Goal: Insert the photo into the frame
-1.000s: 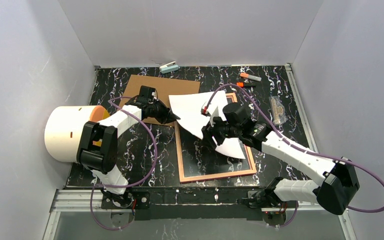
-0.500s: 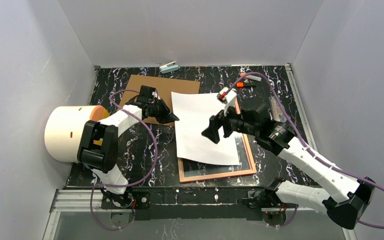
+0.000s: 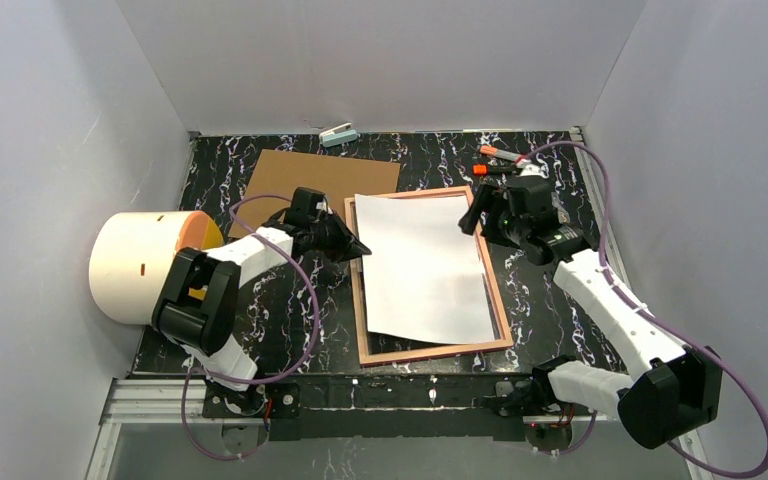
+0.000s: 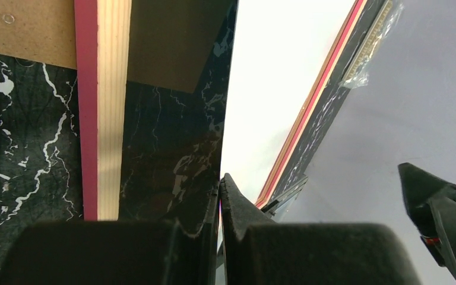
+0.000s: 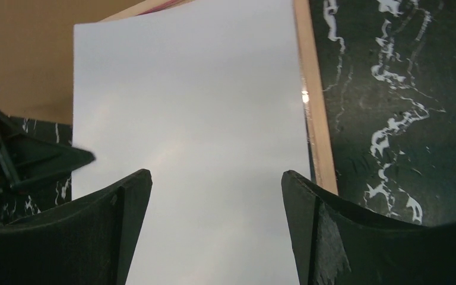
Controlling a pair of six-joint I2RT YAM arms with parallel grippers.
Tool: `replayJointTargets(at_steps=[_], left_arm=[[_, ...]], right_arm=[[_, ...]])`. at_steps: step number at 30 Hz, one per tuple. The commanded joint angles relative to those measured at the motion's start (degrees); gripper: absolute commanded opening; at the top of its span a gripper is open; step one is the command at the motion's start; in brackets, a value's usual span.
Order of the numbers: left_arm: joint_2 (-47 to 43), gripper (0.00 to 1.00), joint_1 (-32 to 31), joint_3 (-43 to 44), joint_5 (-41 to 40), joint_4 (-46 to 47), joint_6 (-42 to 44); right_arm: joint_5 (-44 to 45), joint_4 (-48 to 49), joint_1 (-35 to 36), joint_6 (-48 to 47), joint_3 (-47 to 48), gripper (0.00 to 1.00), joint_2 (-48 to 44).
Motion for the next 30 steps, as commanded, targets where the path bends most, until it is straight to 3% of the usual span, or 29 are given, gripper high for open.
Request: replayJointTargets(at_steps=[1, 17, 23, 30], left_arm=[[-4.0, 0.00, -0.3, -2.3, -2.8, 5.4, -4.9], [-13.3, 0.00, -1.1, -9.8, -11.9, 7.5, -4.2], [-10.1, 0.00, -1.9, -11.0, -9.1, 14.3, -7.4], [-7.0, 0.00, -3.1, -8.8, -9.5, 15.6, -8.3]], right_arm=[[3.6, -3.0, -4.5, 7.9, -2.0, 0.88, -2.7], [5.1, -2.5, -6.9, 9.7, -7.1, 0.87, -2.3], [5.4, -2.7, -7.3, 10.3, -8.1, 0.87, -1.9], [5.0, -2.8, -7.7, 11.1, -9.1, 0.87, -1.9]])
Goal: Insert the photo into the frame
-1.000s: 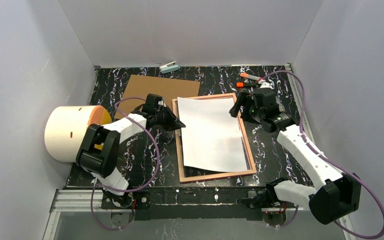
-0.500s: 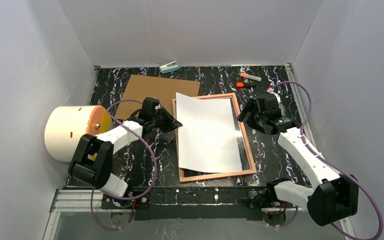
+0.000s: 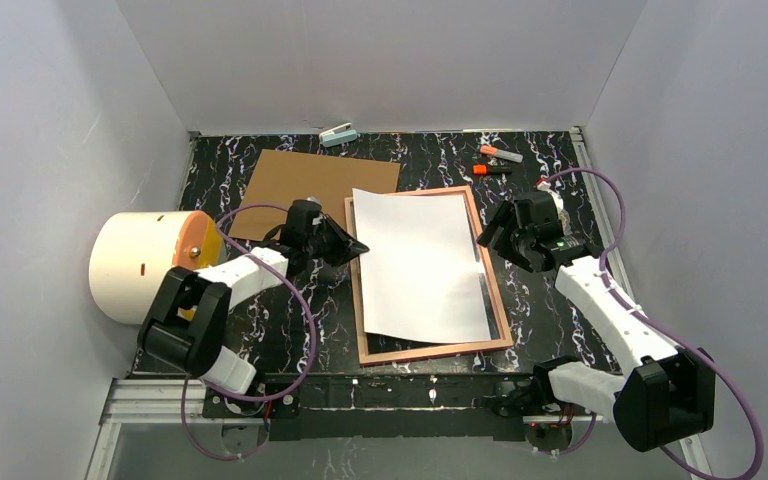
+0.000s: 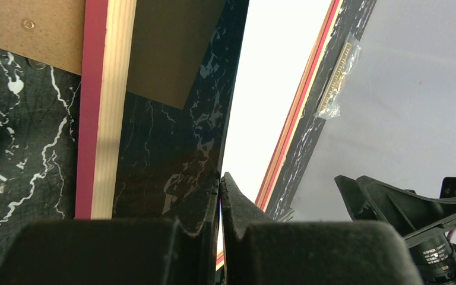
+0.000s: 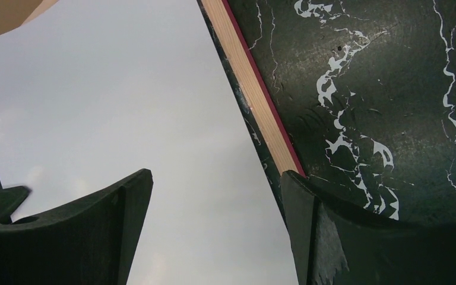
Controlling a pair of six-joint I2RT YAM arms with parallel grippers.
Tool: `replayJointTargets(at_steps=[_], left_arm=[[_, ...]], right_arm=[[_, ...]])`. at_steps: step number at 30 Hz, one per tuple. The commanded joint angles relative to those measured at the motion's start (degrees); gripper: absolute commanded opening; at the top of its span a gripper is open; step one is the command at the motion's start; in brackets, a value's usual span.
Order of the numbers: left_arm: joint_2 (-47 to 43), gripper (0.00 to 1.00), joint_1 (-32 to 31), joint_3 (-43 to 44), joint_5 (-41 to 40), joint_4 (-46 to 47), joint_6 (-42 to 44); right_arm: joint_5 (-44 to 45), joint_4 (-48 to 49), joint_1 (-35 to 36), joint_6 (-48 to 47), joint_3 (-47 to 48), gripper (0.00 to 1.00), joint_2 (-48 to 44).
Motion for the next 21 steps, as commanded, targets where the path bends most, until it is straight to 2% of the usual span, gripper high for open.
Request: replayJointTargets(at_steps=[1, 12, 21], left_arm=[[1.2, 0.00, -0.7, 1.9, -0.3, 2.4, -1.1], [-0.6, 0.00, -2.0, -2.1, -5.0, 5.2, -5.3], [1.3, 0.00, -4.1, -4.4, -4.5, 10.1, -7.9]], right_arm=[[0.9, 1.2, -0.5, 1.3, -1.5, 0.87, -0.5], [0.3, 1.4, -0.7, 2.0, -3.0, 0.87, -0.7], [-0.2, 2.0, -0.8, 2.4, -4.4, 0.86, -0.4]])
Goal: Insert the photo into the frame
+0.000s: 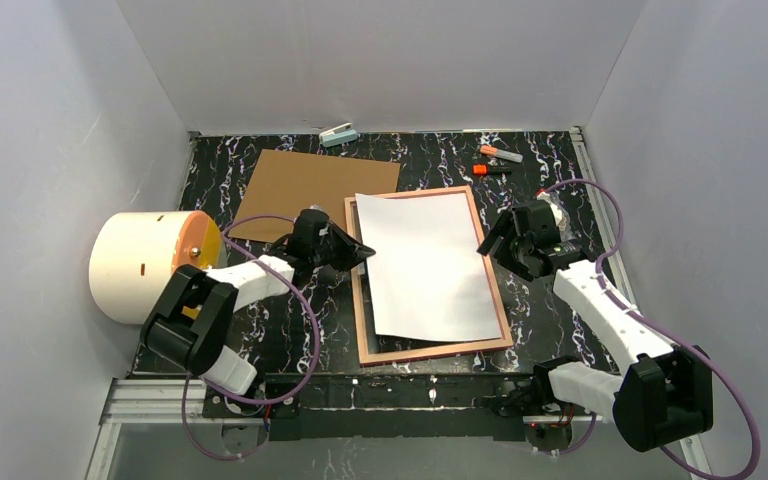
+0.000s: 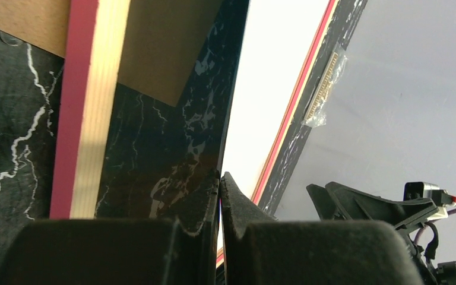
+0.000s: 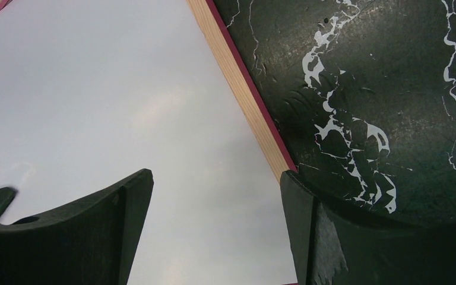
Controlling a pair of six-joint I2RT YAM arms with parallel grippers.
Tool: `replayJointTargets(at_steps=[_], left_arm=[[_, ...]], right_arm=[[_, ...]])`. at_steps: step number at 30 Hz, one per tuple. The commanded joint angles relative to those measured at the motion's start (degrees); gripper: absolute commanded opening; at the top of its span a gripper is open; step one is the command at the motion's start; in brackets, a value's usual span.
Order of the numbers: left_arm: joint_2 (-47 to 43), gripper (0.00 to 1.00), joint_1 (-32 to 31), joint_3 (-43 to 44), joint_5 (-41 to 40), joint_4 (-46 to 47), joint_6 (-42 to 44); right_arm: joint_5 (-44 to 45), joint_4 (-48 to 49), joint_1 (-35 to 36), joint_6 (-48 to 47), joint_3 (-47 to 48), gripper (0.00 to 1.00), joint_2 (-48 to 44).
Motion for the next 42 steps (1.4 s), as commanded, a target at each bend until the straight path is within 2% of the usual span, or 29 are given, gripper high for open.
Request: replayJointTargets(at_steps=[1, 8, 15, 18, 22, 29, 33, 39, 42], left_arm=[[-0.2, 0.00, -1.0, -1.0, -0.8, 2.9, -1.2], [-1.0, 0.01, -1.8, -1.7, -0.8, 1.8, -0.6], [-2.9, 0.60, -1.8, 4.8, -4.3, -12.2, 7.0], [-3.2, 0.71, -1.8, 8.0, -5.4, -17.7, 9.1], [-4.4, 0.86, -1.8, 11.0, -10.7, -30.3, 10.2], [-4.8, 0.98, -1.7, 15.6, -21.7, -44.8, 13.0], [-3.9, 0.98, 1.1, 18.9, -28.2, -52.0, 17.1], [0.1, 0.98, 13.2, 18.2, -22.6, -47.2, 22.6], [5.0, 0.98, 15.7, 23.3, -24.1, -46.6, 26.4]], right_arm=[[0.1, 1.7, -0.3, 0.6, -0.7, 0.86, -0.4], [0.1, 2.0, -0.4, 0.8, -1.1, 0.86, -0.5], [0.2, 2.2, -0.4, 0.7, -0.7, 0.86, -0.1], [0.2, 2.2, -0.4, 0.7, -0.4, 0.86, 0.1], [1.2, 1.5, -0.5, 0.7, 0.4, 0.86, 0.8], [3.8, 0.1, -0.7, 0.4, 2.1, 0.88, 2.8], [2.7, 1.0, -1.3, 0.0, 2.8, 0.89, 3.6], [2.1, 2.0, -2.5, -3.1, 7.8, 0.88, 6.2], [-1.6, 7.4, -3.1, -7.7, 9.3, 0.89, 9.3]])
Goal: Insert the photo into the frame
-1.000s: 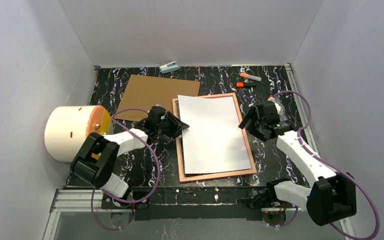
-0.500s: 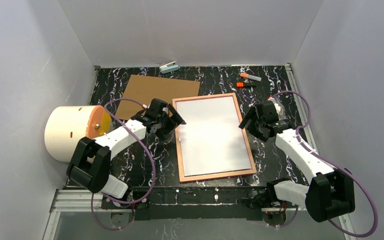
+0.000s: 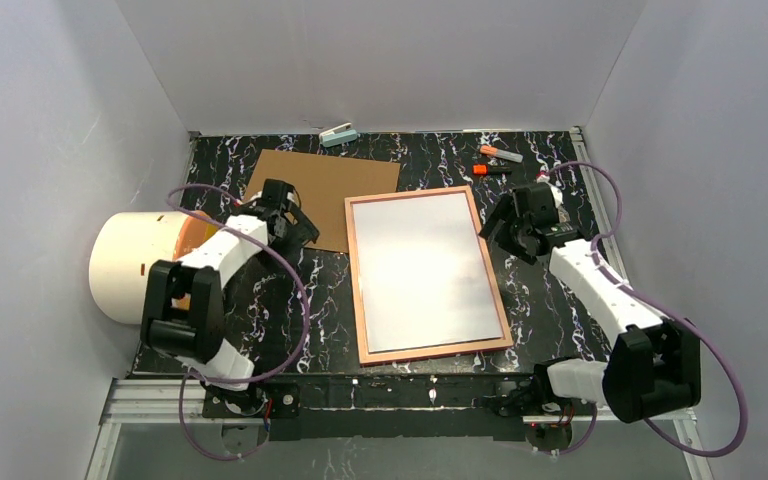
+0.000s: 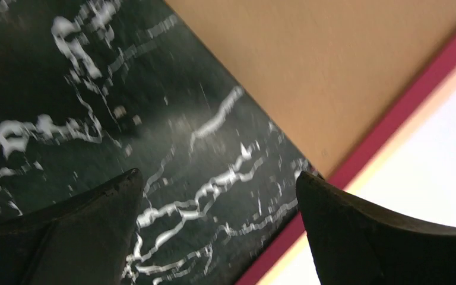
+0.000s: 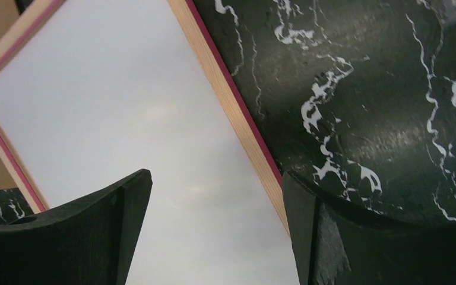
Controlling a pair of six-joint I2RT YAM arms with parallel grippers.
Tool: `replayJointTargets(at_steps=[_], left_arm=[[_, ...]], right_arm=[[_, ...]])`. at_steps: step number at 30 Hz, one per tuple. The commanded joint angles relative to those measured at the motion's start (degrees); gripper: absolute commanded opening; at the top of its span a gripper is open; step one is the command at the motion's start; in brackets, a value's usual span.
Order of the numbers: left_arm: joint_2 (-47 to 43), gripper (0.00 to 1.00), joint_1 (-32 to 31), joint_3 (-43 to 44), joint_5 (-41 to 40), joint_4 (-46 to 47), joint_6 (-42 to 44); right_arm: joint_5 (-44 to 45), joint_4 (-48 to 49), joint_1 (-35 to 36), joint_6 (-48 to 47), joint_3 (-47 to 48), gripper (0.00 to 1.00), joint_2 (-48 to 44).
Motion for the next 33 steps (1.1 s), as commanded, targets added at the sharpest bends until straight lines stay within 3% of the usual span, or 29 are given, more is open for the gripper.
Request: replayJointTargets(at_steps=[1, 4, 7, 10, 14, 18, 28, 33], left_arm=[[6.4, 0.98, 3.6, 8.0, -3.5, -1.6, 7.7], [10.3, 0.98, 5.2, 15.6, -9.6, -2.0, 11.4], [15.4, 0.98, 7.7, 22.5, -9.5, -1.1, 15.1], [20.7, 0.98, 9.6, 29.1, -9.3, -4.0, 14.8], [24.0, 0.98, 10.1, 31.5, -12.2, -6.7, 9.9], [24.5, 0.98, 10.2, 30.1, -14.9, -9.0, 2.4], [23.9, 0.98, 10.3, 27.8, -17.9, -9.0, -0.5], [22.2, 0.98, 10.3, 20.5, -11.8, -2.4, -0.6]], right_arm=[[-4.9, 8.2, -1.2, -6.5, 5.1, 0.89, 4.7], [-10.0, 11.1, -2.1, -8.1, 8.8, 0.89, 11.9], [-15.8, 13.3, -3.5, -8.4, 12.3, 0.89, 17.1], [-21.4, 16.8, -4.5, -9.6, 15.3, 0.90, 21.1], [-24.1, 15.9, -4.7, -10.6, 21.8, 0.90, 27.2], [-27.2, 15.3, -4.8, -10.5, 25.5, 0.88, 31.4], [-30.3, 15.9, -5.0, -9.8, 27.1, 0.87, 34.2], [-36.6, 17.3, -5.0, -9.8, 28.2, 0.87, 36.0]])
